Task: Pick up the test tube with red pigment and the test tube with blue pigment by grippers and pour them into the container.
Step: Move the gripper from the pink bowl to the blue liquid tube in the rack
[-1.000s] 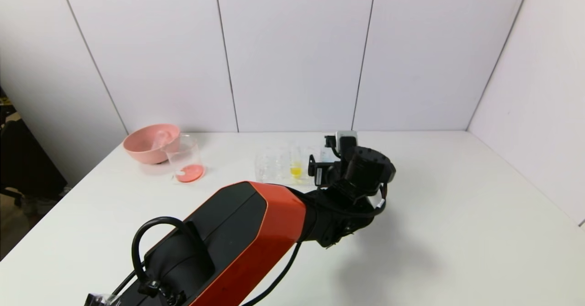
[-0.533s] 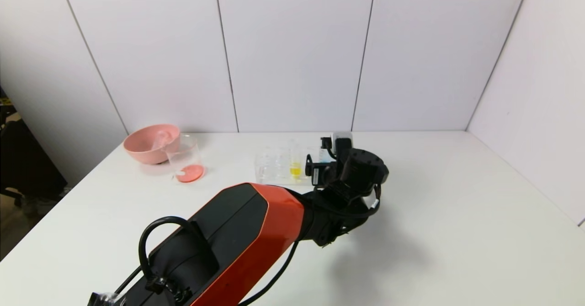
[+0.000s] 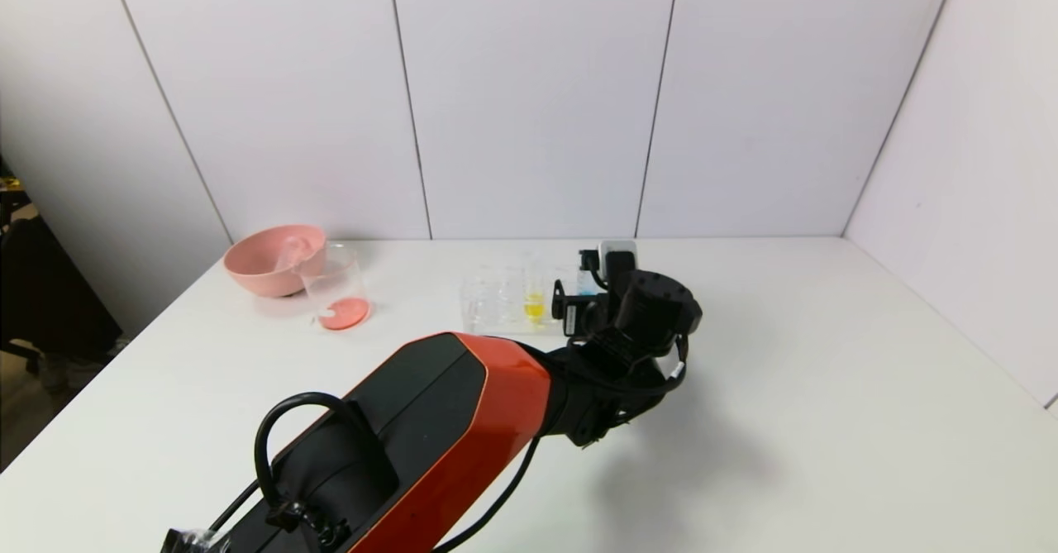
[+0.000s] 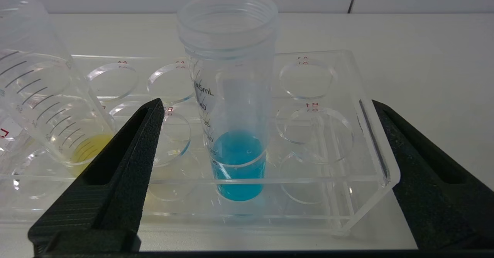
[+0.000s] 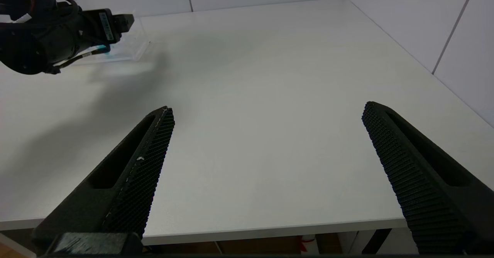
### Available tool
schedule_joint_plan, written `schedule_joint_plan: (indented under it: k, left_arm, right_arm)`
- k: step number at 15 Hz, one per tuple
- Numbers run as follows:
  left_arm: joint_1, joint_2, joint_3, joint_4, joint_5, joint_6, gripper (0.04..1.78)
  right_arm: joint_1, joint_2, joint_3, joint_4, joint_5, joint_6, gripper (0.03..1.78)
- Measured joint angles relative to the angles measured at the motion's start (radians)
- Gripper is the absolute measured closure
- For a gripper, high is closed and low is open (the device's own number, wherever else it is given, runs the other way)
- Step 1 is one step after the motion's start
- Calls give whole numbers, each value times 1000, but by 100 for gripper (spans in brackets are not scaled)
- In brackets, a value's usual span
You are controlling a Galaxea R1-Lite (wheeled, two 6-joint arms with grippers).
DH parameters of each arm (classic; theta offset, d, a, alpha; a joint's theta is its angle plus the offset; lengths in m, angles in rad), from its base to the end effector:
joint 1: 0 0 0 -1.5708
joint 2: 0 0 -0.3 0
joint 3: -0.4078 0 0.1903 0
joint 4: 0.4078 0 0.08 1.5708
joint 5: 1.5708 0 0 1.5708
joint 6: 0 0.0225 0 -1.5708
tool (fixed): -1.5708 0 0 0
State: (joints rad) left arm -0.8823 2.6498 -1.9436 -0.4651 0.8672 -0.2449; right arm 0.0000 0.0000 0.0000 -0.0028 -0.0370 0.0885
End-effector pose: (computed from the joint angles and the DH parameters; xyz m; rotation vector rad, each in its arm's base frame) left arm 0.3552 -0.4047 0.0631 -0.0594 0.1551 0.0040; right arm -0.0228 -0.0008 0.0758 0.0885 -0.0044 -0.0369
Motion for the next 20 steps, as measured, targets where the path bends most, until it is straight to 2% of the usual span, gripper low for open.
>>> schedule_joint_plan:
  k: [20]
  left_arm:
    - [-6,-43,11,-34,-1,-2,6]
  right_arm:
    - [0,0,0,0,0,0,4]
